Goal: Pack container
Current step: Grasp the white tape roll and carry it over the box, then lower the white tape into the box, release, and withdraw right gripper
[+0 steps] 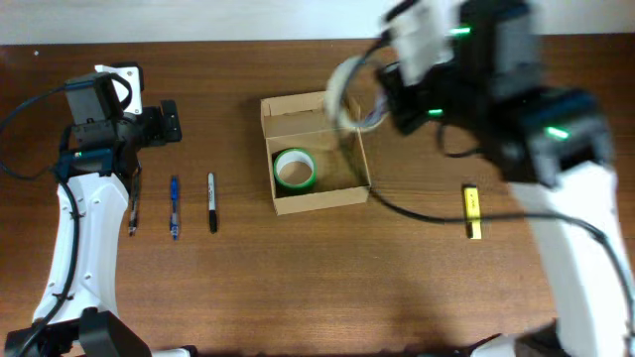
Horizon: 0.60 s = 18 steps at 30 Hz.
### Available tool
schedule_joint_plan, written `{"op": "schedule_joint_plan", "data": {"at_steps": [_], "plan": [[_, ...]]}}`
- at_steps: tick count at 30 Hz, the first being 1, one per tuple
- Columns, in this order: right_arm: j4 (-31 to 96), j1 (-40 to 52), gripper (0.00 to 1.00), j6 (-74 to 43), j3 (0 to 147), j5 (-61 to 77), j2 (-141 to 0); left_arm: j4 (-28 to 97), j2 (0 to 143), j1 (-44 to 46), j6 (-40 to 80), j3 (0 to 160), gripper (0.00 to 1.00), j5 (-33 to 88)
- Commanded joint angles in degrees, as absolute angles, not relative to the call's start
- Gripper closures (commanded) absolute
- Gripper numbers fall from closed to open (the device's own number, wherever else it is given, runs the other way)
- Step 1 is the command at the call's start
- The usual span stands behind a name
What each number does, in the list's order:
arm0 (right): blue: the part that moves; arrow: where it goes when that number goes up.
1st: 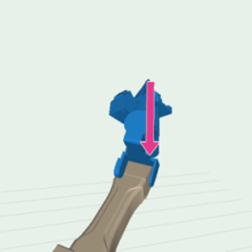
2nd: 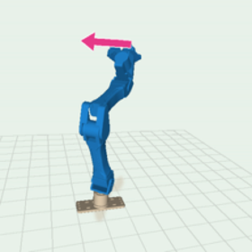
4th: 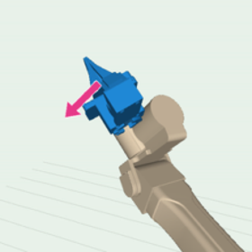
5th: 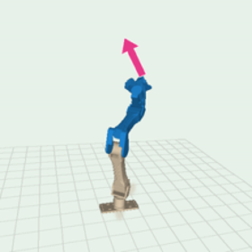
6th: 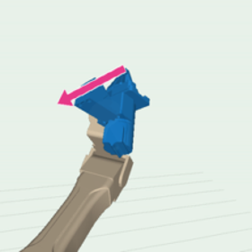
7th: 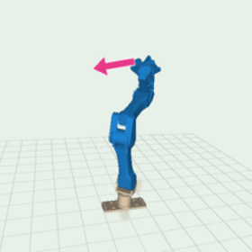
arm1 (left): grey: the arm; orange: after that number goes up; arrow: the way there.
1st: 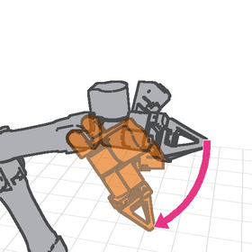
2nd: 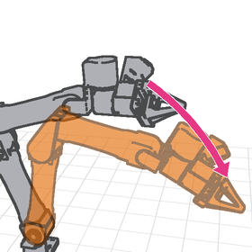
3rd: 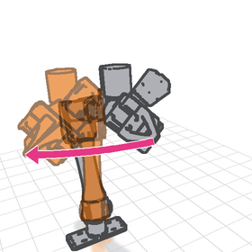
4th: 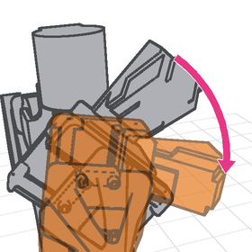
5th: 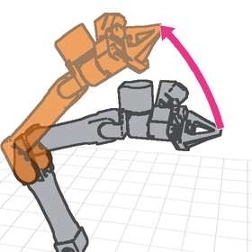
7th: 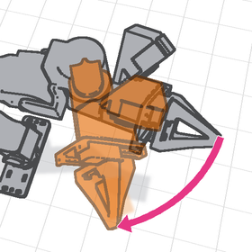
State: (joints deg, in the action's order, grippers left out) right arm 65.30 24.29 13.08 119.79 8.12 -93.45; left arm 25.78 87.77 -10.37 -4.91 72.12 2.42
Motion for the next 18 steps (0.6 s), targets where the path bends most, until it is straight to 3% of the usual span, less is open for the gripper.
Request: {"op": "schedule_joint_plan", "data": {"at_steps": [1,18], "plan": [[65.3,27.9,0.96,16.3,118.2,2.3,-102.0,25.8,88.2,-10.7,-4.4,73.3,0.01,3.0],[64.2,31.6,0.96,18.0,118.2,6.2,-124.0,25.8,88.2,-10.7,-4.4,73.3,0.01,3.0]]}}
